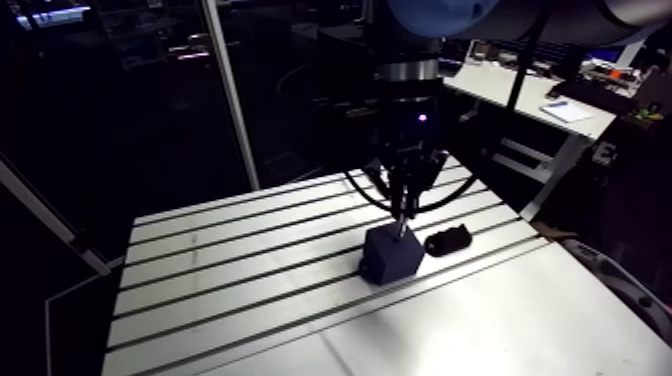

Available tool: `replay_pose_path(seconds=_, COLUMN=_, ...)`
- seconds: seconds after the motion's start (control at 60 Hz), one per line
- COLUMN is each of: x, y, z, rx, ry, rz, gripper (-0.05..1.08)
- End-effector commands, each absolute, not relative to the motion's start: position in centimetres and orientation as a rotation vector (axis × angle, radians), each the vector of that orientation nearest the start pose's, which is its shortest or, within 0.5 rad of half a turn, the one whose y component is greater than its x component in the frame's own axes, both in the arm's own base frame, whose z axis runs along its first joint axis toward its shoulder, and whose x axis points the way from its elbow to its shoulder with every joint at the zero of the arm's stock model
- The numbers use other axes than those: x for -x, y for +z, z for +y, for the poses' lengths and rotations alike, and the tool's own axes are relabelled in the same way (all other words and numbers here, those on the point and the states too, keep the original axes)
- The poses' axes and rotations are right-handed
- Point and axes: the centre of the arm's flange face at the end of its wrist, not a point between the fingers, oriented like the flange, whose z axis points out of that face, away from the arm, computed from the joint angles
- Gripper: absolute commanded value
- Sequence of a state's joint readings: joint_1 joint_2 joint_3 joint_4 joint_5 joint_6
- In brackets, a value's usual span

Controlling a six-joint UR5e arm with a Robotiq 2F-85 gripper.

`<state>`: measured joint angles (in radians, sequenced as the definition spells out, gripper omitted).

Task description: Pick up the M10 bolt and insert it into the hole until fully seated.

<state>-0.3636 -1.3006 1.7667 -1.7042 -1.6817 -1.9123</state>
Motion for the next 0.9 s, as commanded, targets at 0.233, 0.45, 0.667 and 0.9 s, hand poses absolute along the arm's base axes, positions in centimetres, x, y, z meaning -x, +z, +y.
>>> replay_pose_path(seconds=0.233, x=53.38, y=26.34, z=7.24, rx=-0.007, ry=-0.021, rz=2.782, gripper=1.08)
replay_pose_path(seconds=0.45, x=53.40, y=26.26, z=7.24, rx=-0.006, ry=-0.021, rz=2.781, gripper=1.08)
replay_pose_path(seconds=0.667, x=53.47, y=26.15, z=7.25, rx=-0.006, ry=-0.024, rz=2.779, gripper=1.08)
replay_pose_path(seconds=0.9, x=53.52, y=26.17, z=7.25, rx=-0.007, ry=-0.025, rz=2.783, gripper=1.08)
